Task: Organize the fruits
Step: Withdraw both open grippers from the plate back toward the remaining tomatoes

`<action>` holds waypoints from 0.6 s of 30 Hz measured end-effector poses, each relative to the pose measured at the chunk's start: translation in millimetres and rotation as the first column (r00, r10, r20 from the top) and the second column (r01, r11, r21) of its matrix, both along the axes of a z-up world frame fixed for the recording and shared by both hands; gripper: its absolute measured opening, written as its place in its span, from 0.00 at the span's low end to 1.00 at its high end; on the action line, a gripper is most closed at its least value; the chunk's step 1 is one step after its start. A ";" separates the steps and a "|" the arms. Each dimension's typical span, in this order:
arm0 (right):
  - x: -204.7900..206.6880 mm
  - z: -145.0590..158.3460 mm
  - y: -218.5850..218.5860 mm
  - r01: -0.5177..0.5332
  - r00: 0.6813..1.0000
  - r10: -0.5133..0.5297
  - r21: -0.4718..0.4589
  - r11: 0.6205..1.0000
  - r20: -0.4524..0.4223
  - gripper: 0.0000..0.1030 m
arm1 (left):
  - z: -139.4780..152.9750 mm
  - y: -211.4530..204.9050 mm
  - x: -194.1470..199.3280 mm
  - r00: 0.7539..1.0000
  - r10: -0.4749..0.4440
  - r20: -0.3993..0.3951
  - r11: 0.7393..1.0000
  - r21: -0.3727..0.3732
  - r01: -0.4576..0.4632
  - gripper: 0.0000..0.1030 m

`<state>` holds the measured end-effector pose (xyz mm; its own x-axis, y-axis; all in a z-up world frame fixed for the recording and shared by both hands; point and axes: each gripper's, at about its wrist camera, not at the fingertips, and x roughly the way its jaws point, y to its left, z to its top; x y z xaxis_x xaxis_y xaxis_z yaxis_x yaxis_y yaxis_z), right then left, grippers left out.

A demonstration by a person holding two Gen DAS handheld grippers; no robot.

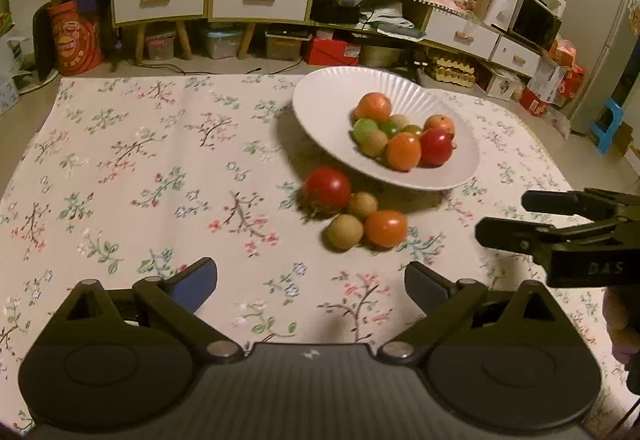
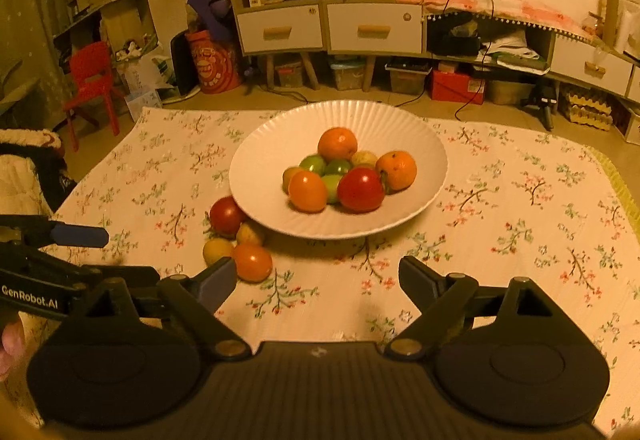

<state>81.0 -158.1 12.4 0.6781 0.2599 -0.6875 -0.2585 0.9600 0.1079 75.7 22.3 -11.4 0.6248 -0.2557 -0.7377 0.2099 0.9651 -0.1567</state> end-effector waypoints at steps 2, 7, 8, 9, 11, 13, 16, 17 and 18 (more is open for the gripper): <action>-2.2 -2.9 1.6 -0.001 1.000 0.001 0.001 1.000 -0.010 0.89 | -5.6 4.5 0.0 0.999 0.034 -0.012 0.999 0.005 -0.034 0.94; -6.4 -12.2 4.8 -0.012 1.000 0.012 -0.012 1.000 -0.026 0.92 | -19.5 13.2 -2.9 0.996 0.080 -0.041 0.997 0.002 -0.080 0.95; -7.0 -14.1 5.6 -0.012 0.999 0.012 -0.017 1.000 -0.030 0.92 | -23.2 13.3 -3.6 0.996 0.081 -0.045 0.997 0.017 -0.080 0.95; -7.2 -16.1 6.3 -0.012 0.999 0.011 -0.021 1.000 -0.036 0.92 | -25.9 13.1 -4.3 0.996 0.079 -0.049 0.997 0.029 -0.077 0.95; -8.5 -20.6 7.3 -0.014 0.999 0.013 -0.026 1.000 -0.048 0.92 | -32.1 12.2 -5.9 0.996 0.067 -0.056 0.997 0.050 -0.064 0.95; -9.1 -24.7 8.1 -0.014 0.998 0.012 -0.036 0.999 -0.054 0.93 | -37.1 10.8 -7.4 0.997 0.058 -0.050 0.996 0.067 -0.055 0.95; -8.5 -30.6 8.9 -0.010 0.998 0.006 -0.054 0.998 -0.059 0.93 | -40.2 6.0 -10.4 0.999 0.038 -0.009 0.995 0.095 -0.037 0.95; -7.6 -32.4 9.1 -0.007 0.998 0.003 -0.057 0.998 -0.061 0.94 | -41.3 4.7 -10.9 1.000 0.028 0.003 0.995 0.096 -0.028 0.95; -6.5 -33.9 9.1 -0.004 0.998 0.000 -0.059 0.998 -0.063 0.94 | -42.5 3.2 -11.4 1.000 0.020 0.021 0.995 0.097 -0.022 0.95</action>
